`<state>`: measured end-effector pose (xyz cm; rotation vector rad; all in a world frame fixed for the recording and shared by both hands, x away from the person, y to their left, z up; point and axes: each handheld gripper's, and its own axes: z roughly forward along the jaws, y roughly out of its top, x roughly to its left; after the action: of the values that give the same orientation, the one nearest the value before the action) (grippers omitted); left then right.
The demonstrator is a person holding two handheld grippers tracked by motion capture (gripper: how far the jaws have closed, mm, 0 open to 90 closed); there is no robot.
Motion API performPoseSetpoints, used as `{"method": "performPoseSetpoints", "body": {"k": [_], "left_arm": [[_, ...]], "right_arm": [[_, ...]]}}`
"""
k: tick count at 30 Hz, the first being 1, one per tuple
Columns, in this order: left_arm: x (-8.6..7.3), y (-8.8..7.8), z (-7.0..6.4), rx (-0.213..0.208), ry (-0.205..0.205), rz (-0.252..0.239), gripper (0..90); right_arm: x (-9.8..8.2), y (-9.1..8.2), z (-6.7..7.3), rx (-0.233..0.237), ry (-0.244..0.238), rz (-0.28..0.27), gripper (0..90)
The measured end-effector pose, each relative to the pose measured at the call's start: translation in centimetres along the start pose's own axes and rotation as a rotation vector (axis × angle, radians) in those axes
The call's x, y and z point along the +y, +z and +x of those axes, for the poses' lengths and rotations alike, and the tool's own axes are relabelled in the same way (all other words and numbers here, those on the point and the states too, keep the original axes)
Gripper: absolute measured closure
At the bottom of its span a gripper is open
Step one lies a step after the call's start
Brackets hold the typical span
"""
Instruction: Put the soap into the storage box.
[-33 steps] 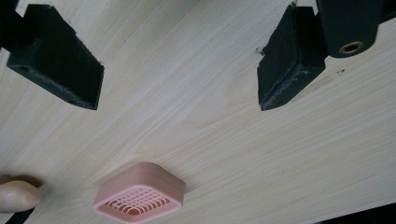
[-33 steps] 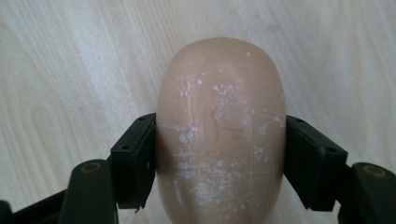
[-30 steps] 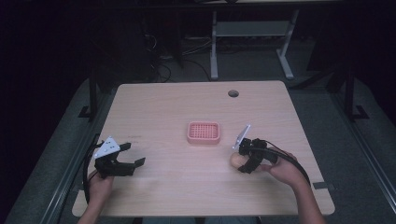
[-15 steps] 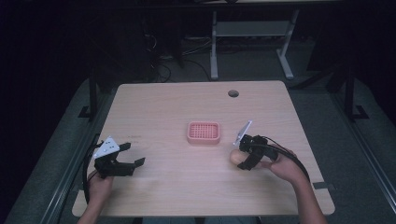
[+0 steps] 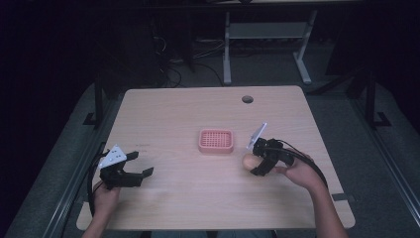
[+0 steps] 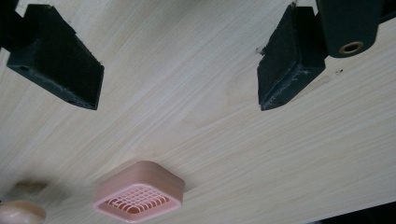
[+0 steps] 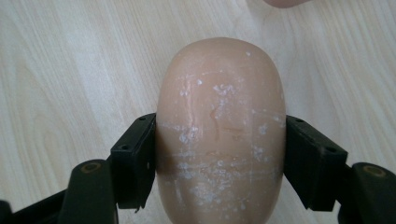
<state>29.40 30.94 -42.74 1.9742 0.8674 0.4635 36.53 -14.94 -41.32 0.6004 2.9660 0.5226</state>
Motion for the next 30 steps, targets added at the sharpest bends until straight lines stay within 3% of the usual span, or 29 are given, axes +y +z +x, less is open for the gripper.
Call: {"method": "performPoseSetpoints", "body": {"k": [30], "left_arm": [[0.0, 0.0, 0.0, -0.003, 0.002, -0.001, 14.3]], "right_arm": [[2.9, -0.7, -1.1, 0.02, -0.04, -0.009, 32.0]]}}
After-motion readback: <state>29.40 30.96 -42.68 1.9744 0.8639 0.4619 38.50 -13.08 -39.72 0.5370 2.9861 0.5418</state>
